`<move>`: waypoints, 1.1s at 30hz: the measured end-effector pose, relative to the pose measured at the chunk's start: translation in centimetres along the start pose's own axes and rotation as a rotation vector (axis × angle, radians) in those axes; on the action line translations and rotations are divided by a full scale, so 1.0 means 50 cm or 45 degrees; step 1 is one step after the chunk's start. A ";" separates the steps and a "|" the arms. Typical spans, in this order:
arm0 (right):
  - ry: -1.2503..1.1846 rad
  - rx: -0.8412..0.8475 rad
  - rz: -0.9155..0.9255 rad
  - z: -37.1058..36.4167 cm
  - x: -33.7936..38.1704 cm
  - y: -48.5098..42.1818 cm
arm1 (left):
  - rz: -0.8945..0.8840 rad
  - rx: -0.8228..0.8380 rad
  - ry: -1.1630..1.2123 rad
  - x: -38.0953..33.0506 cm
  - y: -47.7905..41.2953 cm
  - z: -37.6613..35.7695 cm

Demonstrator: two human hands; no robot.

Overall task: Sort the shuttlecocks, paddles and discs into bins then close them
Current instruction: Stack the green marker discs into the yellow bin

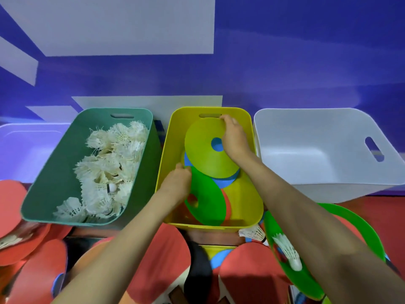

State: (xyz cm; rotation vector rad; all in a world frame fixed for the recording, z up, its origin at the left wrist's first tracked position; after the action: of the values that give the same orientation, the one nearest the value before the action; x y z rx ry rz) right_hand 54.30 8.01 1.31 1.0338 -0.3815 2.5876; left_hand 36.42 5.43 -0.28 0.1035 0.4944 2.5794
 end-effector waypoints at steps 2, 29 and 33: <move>0.060 0.083 -0.009 -0.018 -0.008 -0.006 | -0.028 -0.019 -0.030 -0.001 -0.004 -0.003; -0.098 0.017 0.412 0.149 0.028 0.278 | -0.218 -0.814 0.507 -0.065 0.160 0.042; -0.188 -0.120 0.396 0.195 0.012 0.362 | -0.388 -0.995 0.613 -0.119 0.235 0.020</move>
State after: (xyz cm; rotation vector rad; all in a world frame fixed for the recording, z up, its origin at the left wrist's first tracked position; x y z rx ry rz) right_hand 52.72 -11.87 6.33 1.2195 -0.7478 2.7336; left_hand 36.28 -6.64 5.06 -0.8032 -0.3421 2.2962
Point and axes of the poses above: each hand's wrist, its own y-axis away from the middle knuckle, its own z-axis out of the back of the hand, x = y × z, the point moved 2 cm from there along -y, towards the middle knuckle, and after that the axes turned 8 degrees about -y, right-handed, at the moved point
